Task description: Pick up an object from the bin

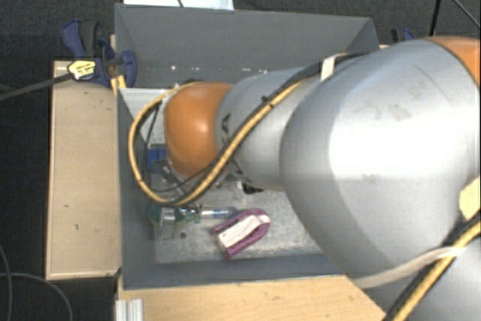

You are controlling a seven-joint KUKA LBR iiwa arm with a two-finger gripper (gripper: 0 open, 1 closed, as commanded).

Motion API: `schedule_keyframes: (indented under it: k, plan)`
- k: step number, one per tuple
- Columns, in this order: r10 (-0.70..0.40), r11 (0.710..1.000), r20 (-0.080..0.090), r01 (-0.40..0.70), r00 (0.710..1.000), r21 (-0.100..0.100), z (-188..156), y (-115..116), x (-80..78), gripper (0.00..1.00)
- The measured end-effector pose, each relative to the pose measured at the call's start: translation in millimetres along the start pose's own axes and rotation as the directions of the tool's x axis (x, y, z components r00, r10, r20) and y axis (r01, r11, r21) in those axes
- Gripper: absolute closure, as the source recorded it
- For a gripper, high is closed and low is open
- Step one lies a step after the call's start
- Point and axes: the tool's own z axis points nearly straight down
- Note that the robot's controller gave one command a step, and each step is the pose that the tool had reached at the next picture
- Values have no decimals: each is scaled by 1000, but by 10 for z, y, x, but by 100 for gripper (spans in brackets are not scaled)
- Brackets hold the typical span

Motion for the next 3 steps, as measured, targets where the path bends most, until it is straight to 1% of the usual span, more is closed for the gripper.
schedule_keyframes:
  k: [1, 2, 3]
  plan:
    - [5, 1000, -1, -5, 1000, 4, 3, -46, -12, 100]
    - [-20, 1000, 5, 20, 1000, 0, -1270, -14, 45, 100]
    - [-5, 1000, -3, 5, 1000, 10, -832, -1020, -194, 100]
